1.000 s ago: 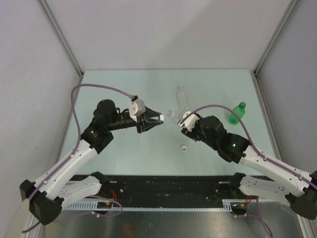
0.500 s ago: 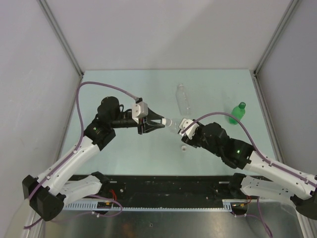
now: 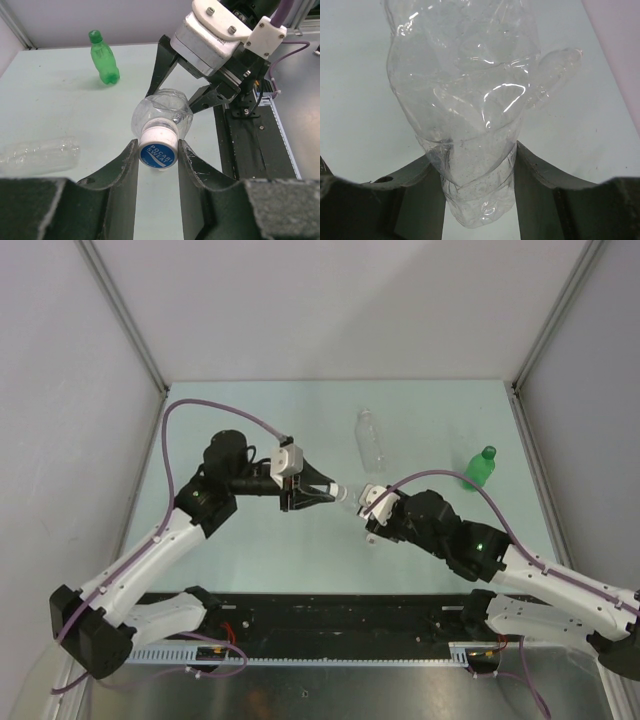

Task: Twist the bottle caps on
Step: Screw the bottle cap onto the plastic bottle.

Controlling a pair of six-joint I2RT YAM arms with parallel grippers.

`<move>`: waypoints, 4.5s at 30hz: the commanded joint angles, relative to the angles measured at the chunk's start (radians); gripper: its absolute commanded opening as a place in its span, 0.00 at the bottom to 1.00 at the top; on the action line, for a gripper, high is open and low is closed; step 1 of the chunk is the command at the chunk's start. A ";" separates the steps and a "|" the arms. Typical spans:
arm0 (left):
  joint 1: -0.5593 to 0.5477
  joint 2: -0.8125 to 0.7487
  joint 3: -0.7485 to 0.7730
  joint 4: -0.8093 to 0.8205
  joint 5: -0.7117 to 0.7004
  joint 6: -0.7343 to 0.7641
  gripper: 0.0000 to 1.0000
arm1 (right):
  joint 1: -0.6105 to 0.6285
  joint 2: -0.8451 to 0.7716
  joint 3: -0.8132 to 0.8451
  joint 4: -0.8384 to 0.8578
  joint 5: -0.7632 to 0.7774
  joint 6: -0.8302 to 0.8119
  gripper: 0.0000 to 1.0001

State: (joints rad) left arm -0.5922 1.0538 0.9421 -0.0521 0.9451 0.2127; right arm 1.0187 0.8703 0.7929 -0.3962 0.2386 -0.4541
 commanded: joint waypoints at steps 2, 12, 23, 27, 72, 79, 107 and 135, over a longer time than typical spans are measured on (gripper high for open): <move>-0.014 0.060 0.096 -0.065 0.025 0.072 0.11 | 0.017 0.008 0.017 0.068 0.002 -0.023 0.00; -0.106 0.148 0.231 -0.258 -0.088 0.253 0.09 | 0.014 0.014 0.023 0.089 0.057 -0.006 0.00; -0.176 0.240 0.409 -0.553 -0.181 0.482 0.06 | -0.061 -0.100 -0.044 0.287 -0.189 0.000 0.00; -0.190 0.250 0.423 -0.616 -0.151 0.558 0.04 | -0.075 -0.111 -0.048 0.325 -0.276 -0.005 0.00; -0.210 0.233 0.493 -0.734 -0.035 0.667 1.00 | -0.125 -0.170 -0.043 0.253 -0.507 0.033 0.00; -0.195 0.205 0.477 -0.700 -0.050 0.613 0.99 | -0.166 -0.162 -0.043 0.247 -0.437 0.119 0.00; -0.208 0.133 0.520 -0.241 -0.949 -0.667 0.98 | -0.187 0.015 -0.190 0.627 0.255 0.375 0.00; -0.393 0.499 0.789 -0.299 -1.265 -0.558 0.70 | -0.220 0.093 -0.189 0.694 0.169 0.405 0.00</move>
State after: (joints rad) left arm -0.9722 1.5494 1.6890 -0.3660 -0.2672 -0.3664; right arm 0.8051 0.9852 0.6014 0.2367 0.4114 -0.0704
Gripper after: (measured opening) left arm 0.717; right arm 0.519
